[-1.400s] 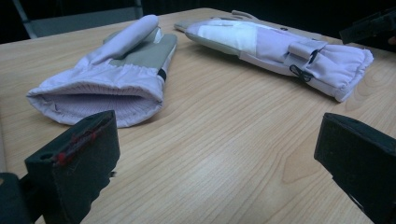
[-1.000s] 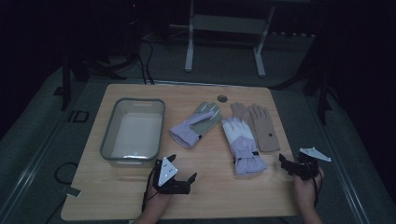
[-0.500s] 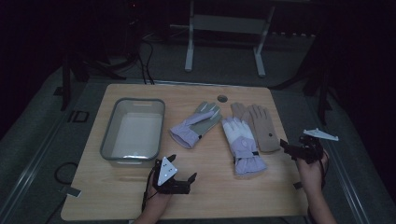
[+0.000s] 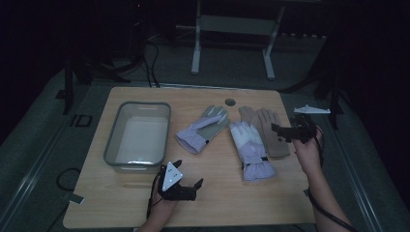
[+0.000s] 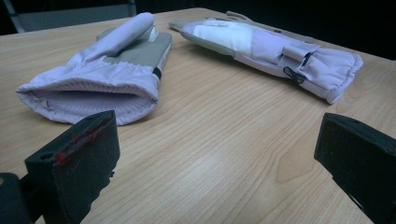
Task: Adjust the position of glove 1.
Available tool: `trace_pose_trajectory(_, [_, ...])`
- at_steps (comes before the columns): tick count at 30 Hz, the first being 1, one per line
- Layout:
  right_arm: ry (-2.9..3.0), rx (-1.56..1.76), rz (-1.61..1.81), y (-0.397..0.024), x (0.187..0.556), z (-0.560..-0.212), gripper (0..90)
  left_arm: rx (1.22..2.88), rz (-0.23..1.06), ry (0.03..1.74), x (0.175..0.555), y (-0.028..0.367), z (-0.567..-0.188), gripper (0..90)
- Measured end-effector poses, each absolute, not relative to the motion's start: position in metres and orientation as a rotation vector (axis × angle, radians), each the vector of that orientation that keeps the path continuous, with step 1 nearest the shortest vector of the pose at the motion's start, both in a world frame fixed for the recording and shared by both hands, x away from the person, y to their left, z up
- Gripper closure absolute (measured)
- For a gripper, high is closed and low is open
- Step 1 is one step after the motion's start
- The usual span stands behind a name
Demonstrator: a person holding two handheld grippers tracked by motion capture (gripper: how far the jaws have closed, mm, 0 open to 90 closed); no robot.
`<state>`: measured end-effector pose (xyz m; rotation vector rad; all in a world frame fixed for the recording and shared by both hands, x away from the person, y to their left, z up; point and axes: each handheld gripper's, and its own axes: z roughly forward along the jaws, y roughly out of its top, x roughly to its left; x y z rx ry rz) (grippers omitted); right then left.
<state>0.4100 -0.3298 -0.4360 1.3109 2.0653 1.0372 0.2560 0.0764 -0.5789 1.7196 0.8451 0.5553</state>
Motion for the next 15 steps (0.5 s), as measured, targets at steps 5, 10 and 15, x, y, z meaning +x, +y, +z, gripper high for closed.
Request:
trace_pose_trajectory(5, [2.095, 1.282, 1.043, -0.31, 0.424, -0.431, 11.8, 1.721, 0.556, 0.848, 0.256, 0.076, -0.579, 0.4])
trace_pose_trajectory(10, [2.16, 1.235, 1.057, -0.281, 0.438, -0.43, 11.4, 1.716, 0.552, 0.85, 0.256, 0.077, -0.579, 0.4])
trace_pose_trajectory(15, [2.202, 1.214, 1.084, -0.258, 0.445, -0.433, 11.4, 1.719, 0.554, 0.845, 0.256, 0.076, -0.579, 0.4])
